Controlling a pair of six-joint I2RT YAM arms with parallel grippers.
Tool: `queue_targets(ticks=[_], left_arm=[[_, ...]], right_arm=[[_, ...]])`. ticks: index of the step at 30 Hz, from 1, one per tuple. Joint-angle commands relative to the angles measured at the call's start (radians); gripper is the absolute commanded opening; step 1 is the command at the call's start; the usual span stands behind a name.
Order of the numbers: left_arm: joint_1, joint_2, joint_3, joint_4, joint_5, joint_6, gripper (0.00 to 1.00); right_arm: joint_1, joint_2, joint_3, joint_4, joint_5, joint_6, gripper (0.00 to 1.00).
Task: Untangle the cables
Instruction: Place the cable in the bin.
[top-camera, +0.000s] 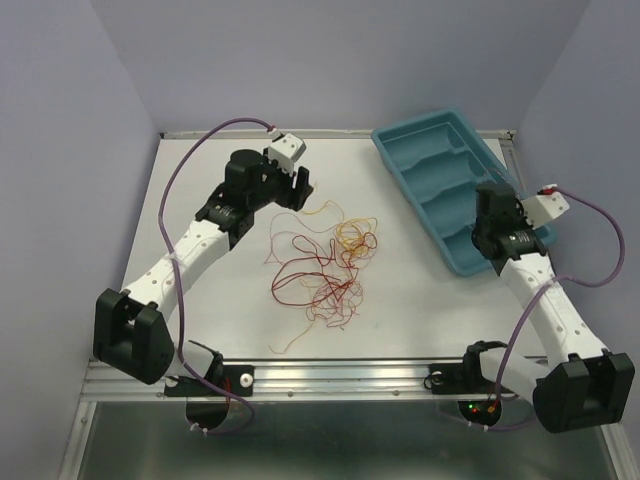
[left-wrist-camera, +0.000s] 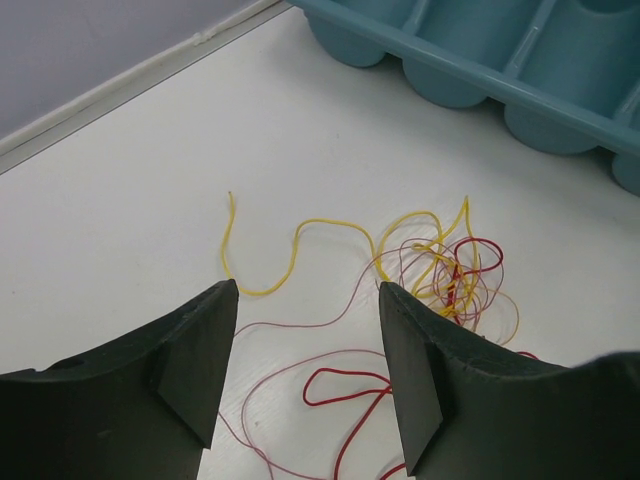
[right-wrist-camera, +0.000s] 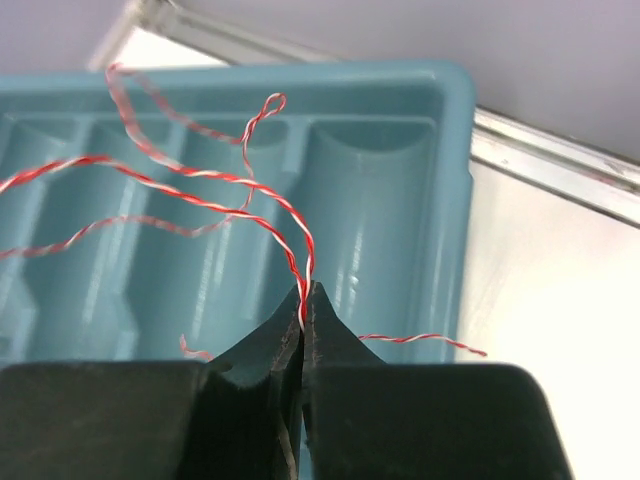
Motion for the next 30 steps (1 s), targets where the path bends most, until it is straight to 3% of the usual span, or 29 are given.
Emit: queue_targets(ticks=[1, 6, 12, 30], left_arm=[[0.001, -0.027, -0.025, 0.036, 0.032, -0.005, 0.7], [0.001, -0.023, -0.025, 0.03, 0.042, -0.004, 0.7], [-0.002, -0.02, -0.023, 0.027, 0.047, -0.005, 0.7], [-0.009, 0.009, -0.012, 0.016, 0.05, 0.002, 0.7]], right_arm=[[-0.013, 0.042, 0.045, -0.177, -0.062, 0.057, 0.01], [-0.013, 0.061, 0.107, -0.366, -0.079, 0.101, 0.01], [-0.013, -0.011, 0.101, -0.444, -0.097, 0.124, 0.01], [-0.013, 0.242, 0.191, -0.435, -0.061, 0.075, 0.01]])
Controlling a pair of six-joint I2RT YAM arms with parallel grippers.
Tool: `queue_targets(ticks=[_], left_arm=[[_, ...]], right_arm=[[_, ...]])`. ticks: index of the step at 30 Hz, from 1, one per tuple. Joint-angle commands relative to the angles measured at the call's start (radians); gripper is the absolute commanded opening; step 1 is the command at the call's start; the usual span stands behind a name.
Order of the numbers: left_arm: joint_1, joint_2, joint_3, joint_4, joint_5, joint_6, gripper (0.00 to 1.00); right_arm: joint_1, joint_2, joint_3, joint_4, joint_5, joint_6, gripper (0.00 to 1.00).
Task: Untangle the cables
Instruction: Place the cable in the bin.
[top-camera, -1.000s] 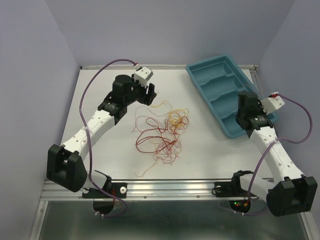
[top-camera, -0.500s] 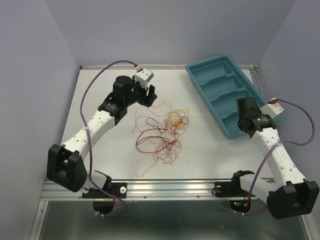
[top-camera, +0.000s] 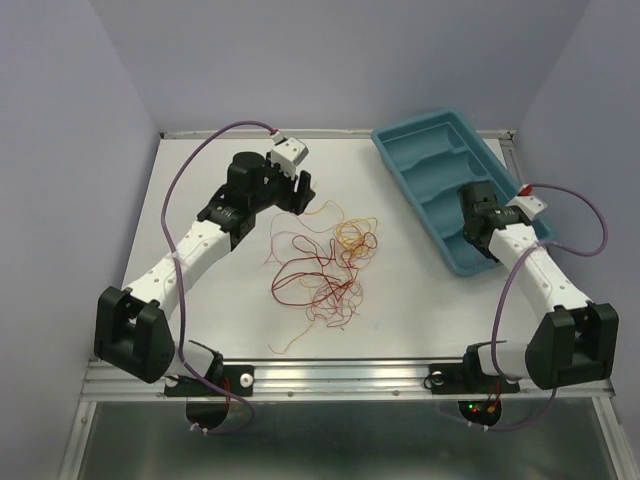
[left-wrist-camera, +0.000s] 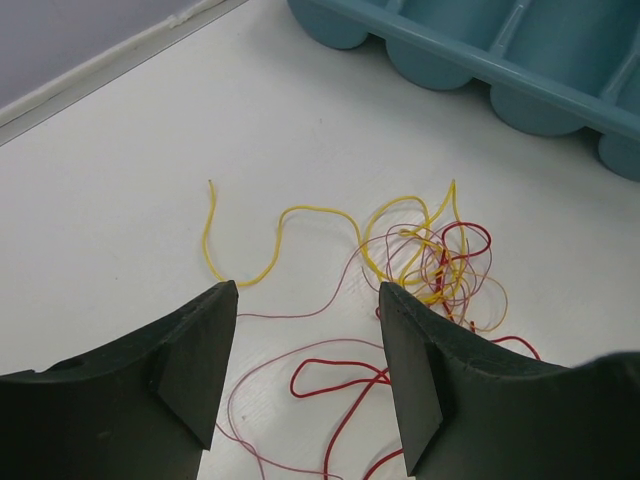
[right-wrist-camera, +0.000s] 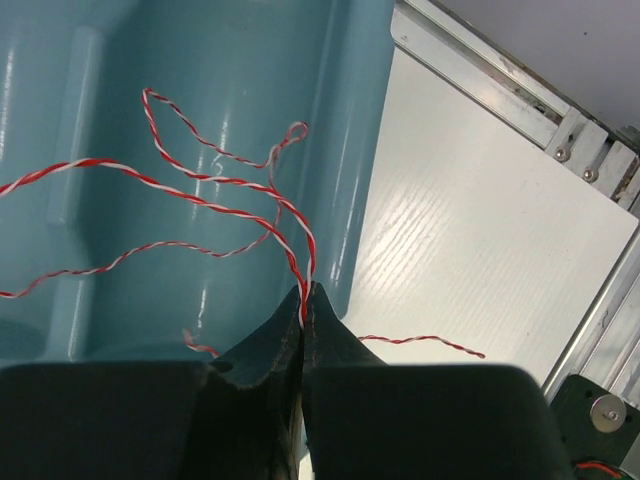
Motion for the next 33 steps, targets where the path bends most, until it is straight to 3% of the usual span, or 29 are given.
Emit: queue_targets(ticks=[1, 10, 18, 20, 21, 22, 28, 29, 31, 33], left_arm=[[-0.01, 0.007, 0.01, 0.017, 0.018, 0.005, 0.7], [-0.013, 0.014, 0.012, 0.016, 0.016, 0.011, 0.7], [-0.019, 0.021, 0.013, 0.011, 0.018, 0.015, 0.7], [-0.021, 0.018, 0.012, 0.011, 0.016, 0.015, 0.7], [-0.022, 0.017, 0.012, 0.01, 0.016, 0.014, 0.7], [-0.024, 0.012, 0.01, 0.011, 0.015, 0.014, 0.69], [-0.026, 0.015, 0.01, 0.01, 0.011, 0.015, 0.69], [-0.027, 0.017, 0.01, 0.01, 0.013, 0.014, 0.7], [-0.029, 0.02, 0.01, 0.01, 0.011, 0.015, 0.7], [-0.029, 0.021, 0.012, 0.008, 0.01, 0.015, 0.7]], right_arm=[[-0.008, 0.049, 0.108, 0.001, 0.052, 0.008, 0.01], [-0.008, 0.242, 0.154, 0.059, 0.081, 0.003, 0.01], [-0.057, 0.235, 0.05, 0.207, -0.005, -0.008, 0.01], [-0.073, 0.215, 0.027, 0.221, -0.014, 0.003, 0.09], [-0.074, 0.2, 0.005, 0.235, -0.009, 0.014, 0.29], [-0.074, 0.169, -0.01, 0.244, -0.002, 0.015, 0.34], [-0.08, 0.097, -0.05, 0.28, 0.012, 0.0, 0.36], [-0.079, 0.092, -0.053, 0.28, 0.015, -0.003, 0.38], [-0.079, 0.072, -0.061, 0.28, 0.027, -0.004, 0.55], [-0.079, 0.037, -0.072, 0.28, 0.038, -0.008, 0.6]])
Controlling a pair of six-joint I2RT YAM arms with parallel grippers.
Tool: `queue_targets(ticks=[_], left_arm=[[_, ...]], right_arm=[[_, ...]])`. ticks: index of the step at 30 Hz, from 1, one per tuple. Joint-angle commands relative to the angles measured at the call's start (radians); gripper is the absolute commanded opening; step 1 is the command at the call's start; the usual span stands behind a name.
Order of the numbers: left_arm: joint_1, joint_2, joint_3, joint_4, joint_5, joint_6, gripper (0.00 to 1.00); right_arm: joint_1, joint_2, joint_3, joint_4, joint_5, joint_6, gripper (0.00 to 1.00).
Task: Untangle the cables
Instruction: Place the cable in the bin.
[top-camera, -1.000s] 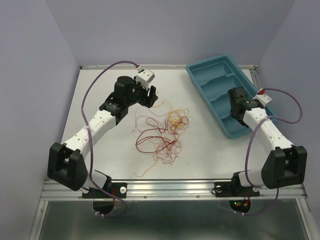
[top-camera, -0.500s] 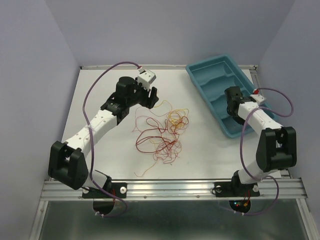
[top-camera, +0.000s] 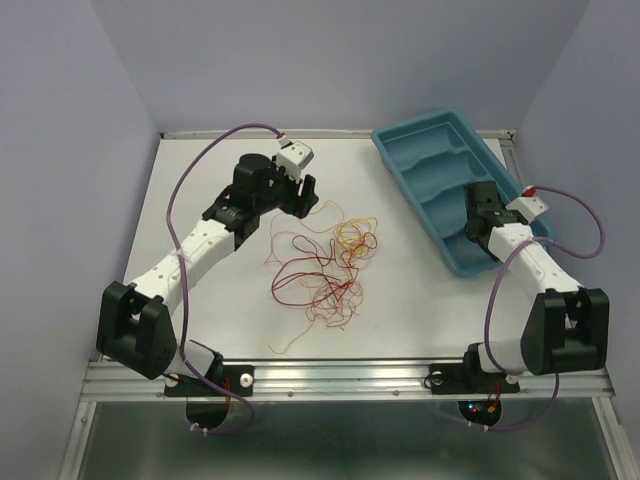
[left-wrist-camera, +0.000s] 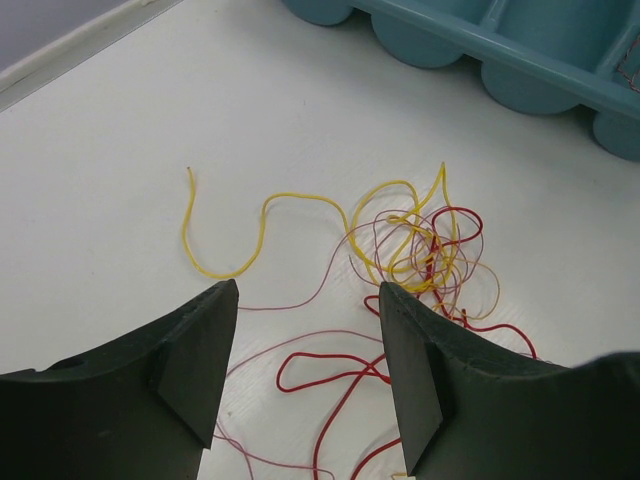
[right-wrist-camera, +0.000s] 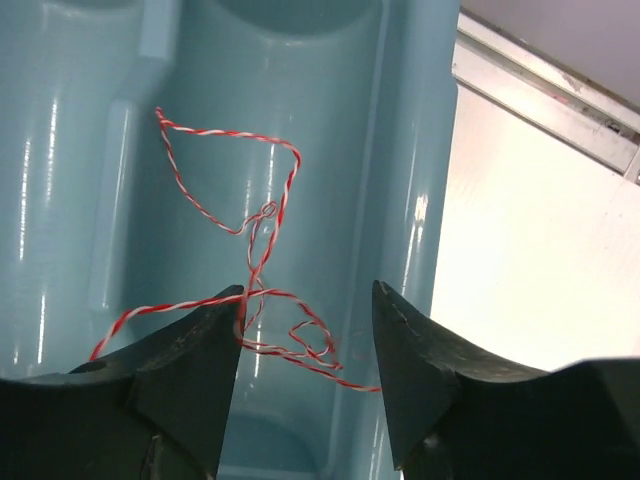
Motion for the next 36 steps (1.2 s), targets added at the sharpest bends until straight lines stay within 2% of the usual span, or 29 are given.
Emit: queue_targets(ticks=[1, 3, 9, 13, 14, 20, 24, 28, 31, 36], left_arm=[[-0.01, -0.004, 0.012, 0.023, 0.007, 0.012, 0.7], [-0.01, -0.001, 0.012, 0.023, 0.005, 0.012, 0.69], [-0.013, 0.003, 0.013, 0.021, 0.002, 0.015, 0.7], [-0.016, 0.006, 0.015, 0.02, 0.002, 0.017, 0.7], [-0.016, 0.006, 0.015, 0.02, 0.002, 0.017, 0.7], [-0.017, 0.011, 0.018, 0.017, 0.002, 0.018, 0.7], [-0.019, 0.014, 0.018, 0.015, 0.002, 0.02, 0.7], [-0.02, 0.014, 0.018, 0.013, 0.001, 0.02, 0.7], [-0.022, 0.017, 0.018, 0.015, 0.002, 0.021, 0.7], [-0.023, 0.032, 0.024, 0.012, 0.001, 0.024, 0.7]], right_arm=[[-0.003, -0.075, -0.033, 0.039, 0.058, 0.008, 0.64], [-0.004, -0.109, -0.036, 0.039, 0.065, -0.004, 0.75], [-0.003, -0.173, -0.051, 0.041, 0.074, -0.044, 0.77], [-0.003, -0.262, -0.07, 0.041, 0.075, -0.058, 0.98], [-0.004, -0.277, -0.073, 0.041, 0.074, -0.067, 1.0], [-0.003, -0.357, -0.052, 0.039, 0.034, -0.098, 1.0], [-0.003, -0.396, -0.028, 0.157, -0.137, -0.286, 1.0], [-0.003, -0.393, -0.009, 0.241, -0.334, -0.411, 1.0], [-0.003, -0.38, -0.004, 0.288, -0.414, -0.471, 1.0], [-0.001, -0.279, 0.041, 0.278, -0.445, -0.446, 1.0]])
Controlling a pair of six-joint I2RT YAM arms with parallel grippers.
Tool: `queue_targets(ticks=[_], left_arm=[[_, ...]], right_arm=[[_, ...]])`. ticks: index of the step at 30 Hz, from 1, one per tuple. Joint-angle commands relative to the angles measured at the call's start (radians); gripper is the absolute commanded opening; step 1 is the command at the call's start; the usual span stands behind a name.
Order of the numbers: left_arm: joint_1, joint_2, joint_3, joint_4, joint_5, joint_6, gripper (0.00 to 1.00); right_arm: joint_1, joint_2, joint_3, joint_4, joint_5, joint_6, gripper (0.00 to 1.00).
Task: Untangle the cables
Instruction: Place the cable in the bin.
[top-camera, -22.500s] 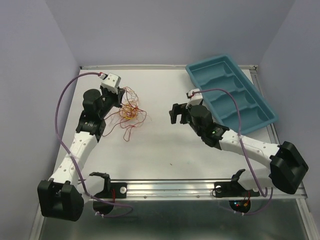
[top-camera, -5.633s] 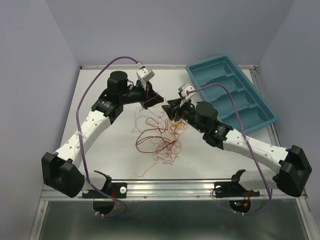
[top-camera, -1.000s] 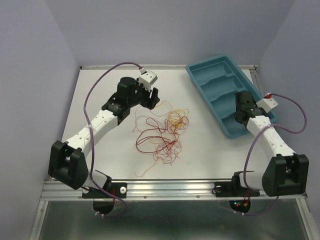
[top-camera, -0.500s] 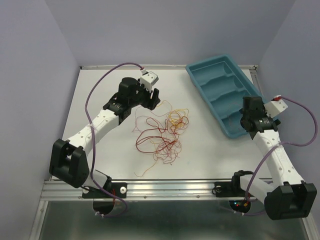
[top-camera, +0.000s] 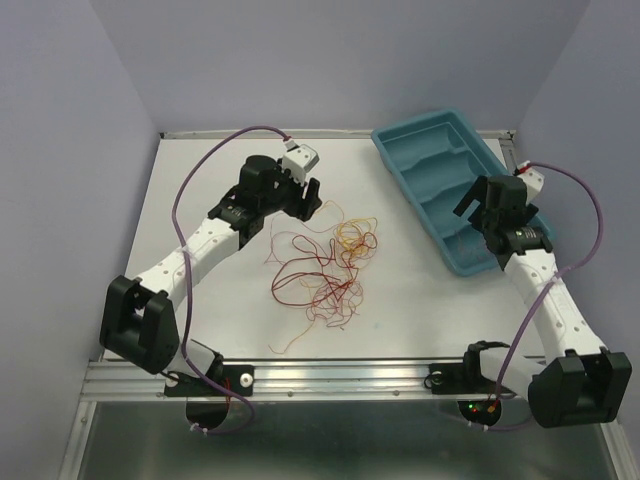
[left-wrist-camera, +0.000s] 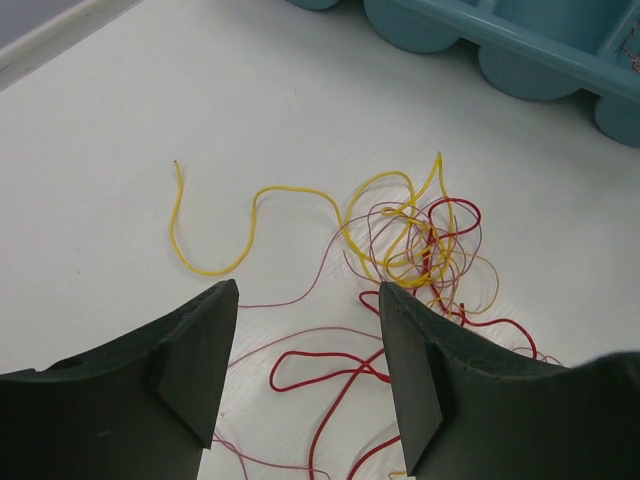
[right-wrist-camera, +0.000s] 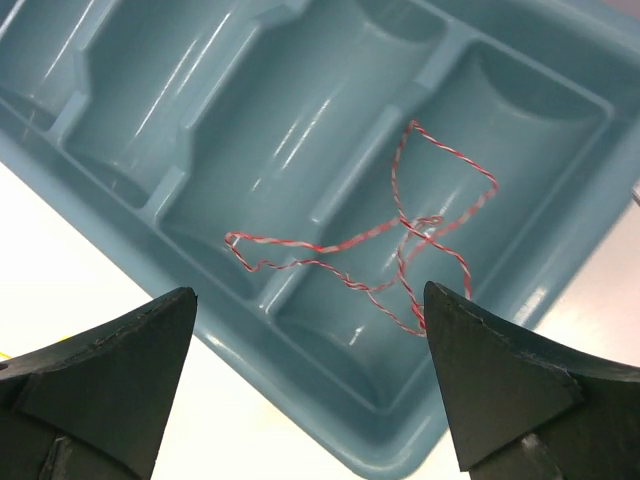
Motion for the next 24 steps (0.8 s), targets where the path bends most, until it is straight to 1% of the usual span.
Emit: queue_targets(ticks=[1, 12, 14, 15, 20, 23, 24], left_arm=[[-0.008, 0.011, 0.026, 0.013, 0.004, 0.016, 0.69], [-0.011, 0.028, 0.032, 0.012, -0.002, 0.022, 0.69], [-0.011, 0.029, 0.032, 0.012, -0.005, 0.024, 0.69], [-0.013, 0.026, 0.032, 0.012, -0.004, 0.024, 0.69], [-0.013, 0.023, 0.032, 0.01, -0.005, 0.024, 0.69], [-0.016, 0.022, 0.03, 0.008, -0.005, 0.025, 0.69], [-0.014, 0.021, 0.03, 0.008, -0.004, 0.025, 0.69]], right_arm=[[-0.003, 0.066, 0.08, 0.067, -0.055, -0.021, 1.0], [-0.001, 0.219, 0.131, 0.073, 0.074, 0.051, 1.0], [-0.001, 0.222, 0.126, 0.081, 0.113, 0.057, 0.98], [-0.001, 0.227, 0.122, 0.082, 0.126, 0.063, 0.95], [-0.001, 0.23, 0.109, 0.093, 0.175, 0.077, 0.93], [-0.001, 0.236, 0.106, 0.096, 0.201, 0.083, 0.71], [-0.001, 0.235, 0.102, 0.095, 0.207, 0.089, 0.61]])
